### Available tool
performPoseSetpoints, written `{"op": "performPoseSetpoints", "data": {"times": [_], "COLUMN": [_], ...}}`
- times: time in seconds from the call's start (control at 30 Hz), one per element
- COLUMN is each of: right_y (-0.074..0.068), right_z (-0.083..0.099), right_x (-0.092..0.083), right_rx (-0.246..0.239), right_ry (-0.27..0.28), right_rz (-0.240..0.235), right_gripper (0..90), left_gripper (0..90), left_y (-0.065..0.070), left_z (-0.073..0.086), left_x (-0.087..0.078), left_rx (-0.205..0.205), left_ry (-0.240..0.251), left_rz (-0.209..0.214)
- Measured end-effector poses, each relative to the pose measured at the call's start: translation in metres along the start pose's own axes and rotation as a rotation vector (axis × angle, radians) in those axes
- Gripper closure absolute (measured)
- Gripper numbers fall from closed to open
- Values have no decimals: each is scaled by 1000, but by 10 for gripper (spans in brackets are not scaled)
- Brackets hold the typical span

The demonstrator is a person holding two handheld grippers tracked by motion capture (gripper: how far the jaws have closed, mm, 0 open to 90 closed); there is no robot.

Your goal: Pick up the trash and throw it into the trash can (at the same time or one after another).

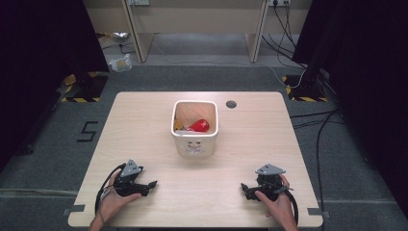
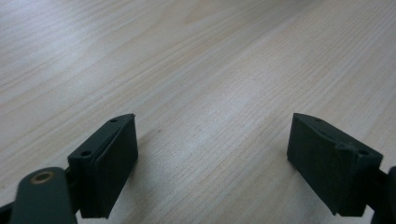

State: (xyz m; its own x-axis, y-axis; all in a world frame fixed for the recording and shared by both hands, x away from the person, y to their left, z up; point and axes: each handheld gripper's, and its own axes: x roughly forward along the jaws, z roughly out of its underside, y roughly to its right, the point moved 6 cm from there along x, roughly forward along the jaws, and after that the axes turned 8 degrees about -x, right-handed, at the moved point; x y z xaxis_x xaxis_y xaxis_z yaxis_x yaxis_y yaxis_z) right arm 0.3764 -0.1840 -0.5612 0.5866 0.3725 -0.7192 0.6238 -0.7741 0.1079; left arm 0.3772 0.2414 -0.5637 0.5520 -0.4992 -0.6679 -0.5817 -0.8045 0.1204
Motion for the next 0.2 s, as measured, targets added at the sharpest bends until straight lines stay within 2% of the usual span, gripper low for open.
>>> {"op": "performPoseSetpoints", "data": {"times": [0.2], "right_y": [0], "right_z": [0], "right_x": [0], "right_rx": [-1], "right_ry": [0], "right_rz": [-1], "right_gripper": [3], "left_gripper": [152], "left_y": [0], "left_z": [0], "left_x": [0], "left_rx": [0], "left_ry": [0], "left_rz": [0]}}
